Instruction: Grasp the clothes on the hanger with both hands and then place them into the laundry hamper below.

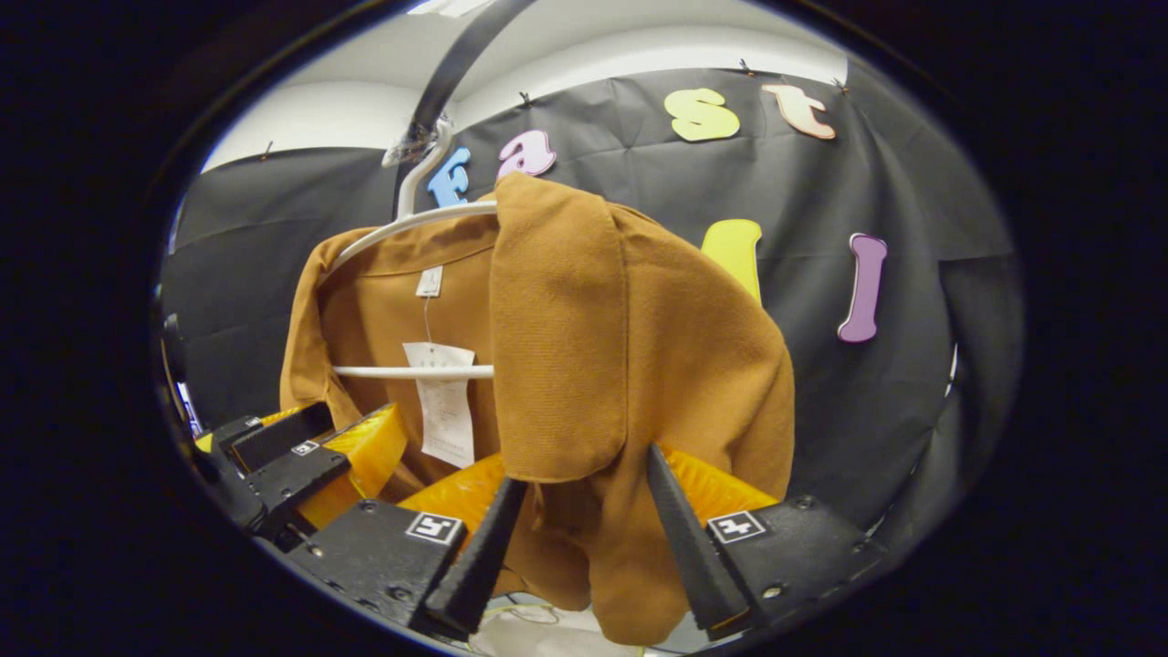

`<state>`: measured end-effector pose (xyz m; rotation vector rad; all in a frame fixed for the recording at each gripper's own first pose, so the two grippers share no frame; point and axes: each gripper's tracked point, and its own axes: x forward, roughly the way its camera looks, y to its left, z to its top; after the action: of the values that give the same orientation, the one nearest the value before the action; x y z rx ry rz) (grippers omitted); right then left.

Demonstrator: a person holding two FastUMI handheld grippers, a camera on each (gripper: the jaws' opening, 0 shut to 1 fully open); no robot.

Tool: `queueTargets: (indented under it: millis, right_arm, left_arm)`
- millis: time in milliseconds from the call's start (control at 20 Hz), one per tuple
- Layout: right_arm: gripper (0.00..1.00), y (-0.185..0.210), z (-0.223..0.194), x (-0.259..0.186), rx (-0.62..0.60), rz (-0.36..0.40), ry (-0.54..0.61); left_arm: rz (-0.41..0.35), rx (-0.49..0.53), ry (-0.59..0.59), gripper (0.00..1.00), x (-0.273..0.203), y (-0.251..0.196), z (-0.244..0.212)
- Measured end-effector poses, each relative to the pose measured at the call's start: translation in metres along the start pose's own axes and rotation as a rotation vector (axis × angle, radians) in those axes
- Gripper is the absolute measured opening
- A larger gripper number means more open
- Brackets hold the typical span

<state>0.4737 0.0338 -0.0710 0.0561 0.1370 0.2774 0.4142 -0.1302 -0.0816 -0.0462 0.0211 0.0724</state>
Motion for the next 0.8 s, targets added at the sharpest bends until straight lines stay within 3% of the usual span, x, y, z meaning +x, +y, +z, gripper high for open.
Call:
queueTargets:
  millis: [50,100,200,250,300,450,500,650,700,800]
  right_arm:
    - [0.75,-0.004,0.000,0.001,-0.004,-0.004,-0.004]
    - [0.71,-0.009,-0.001,0.002,-0.006,-0.011,-0.010]
    - [0.53,-0.015,0.001,0.002,-0.012,-0.021,-0.019]
    - [0.40,-0.016,0.001,0.002,-0.012,-0.010,-0.021]
    - [0.35,-0.019,0.001,0.004,-0.010,-0.007,-0.026]
    - [0.14,-0.021,0.001,0.003,0.003,0.017,-0.022]
    - [0.11,-0.021,0.001,0.003,0.008,0.030,-0.019]
    - [0.07,-0.022,-0.002,0.005,0.014,0.055,0.000]
    - [0.07,-0.022,-0.002,0.004,0.006,0.057,0.002]
    - [0.07,-0.023,-0.001,0.001,0.001,0.061,0.005]
  left_arm:
    - [0.016,0.013,-0.001,0.99,0.001,0.005,-0.001]
    - [0.029,0.027,0.005,0.88,0.001,0.009,-0.004]
    - [0.039,0.039,0.025,0.65,0.000,0.016,-0.011]
    - [0.025,0.037,0.047,0.62,0.000,0.013,-0.016]
    - [0.016,0.043,0.063,0.61,-0.004,0.012,-0.018]
    - [0.057,0.052,0.073,0.20,0.001,0.029,-0.026]
    - [0.063,0.051,0.074,0.12,0.000,0.032,-0.026]
    - [0.012,0.055,0.074,0.08,0.001,0.028,-0.025]
    - [0.027,0.044,0.078,0.08,0.003,0.034,-0.027]
    - [-0.007,-0.004,0.081,0.00,0.001,0.031,-0.025]
